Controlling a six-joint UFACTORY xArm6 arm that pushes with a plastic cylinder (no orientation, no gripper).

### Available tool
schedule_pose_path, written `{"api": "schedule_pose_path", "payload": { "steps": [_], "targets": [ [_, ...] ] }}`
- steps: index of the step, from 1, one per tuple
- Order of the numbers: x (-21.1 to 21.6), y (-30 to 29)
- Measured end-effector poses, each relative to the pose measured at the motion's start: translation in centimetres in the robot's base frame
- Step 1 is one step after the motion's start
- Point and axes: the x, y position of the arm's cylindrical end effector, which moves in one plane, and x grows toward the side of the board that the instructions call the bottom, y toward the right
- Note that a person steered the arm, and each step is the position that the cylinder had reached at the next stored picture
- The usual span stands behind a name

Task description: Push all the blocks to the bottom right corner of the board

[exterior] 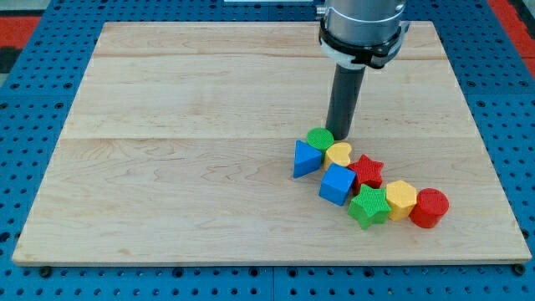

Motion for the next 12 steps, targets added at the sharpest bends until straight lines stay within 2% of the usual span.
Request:
{"api": "schedule_pose_path", "payload": {
  "steps": [1, 3, 5, 7, 8, 10, 11, 12],
  "targets": [
    [-2.1, -1.1],
    [2.0, -2.8],
    [2.3, 1.9],
    [2.3, -9.6],
    [2.7, -12.3],
    [6.2, -3.9],
    [7.0, -2.3],
    [7.0, -8.6]
  ]
}}
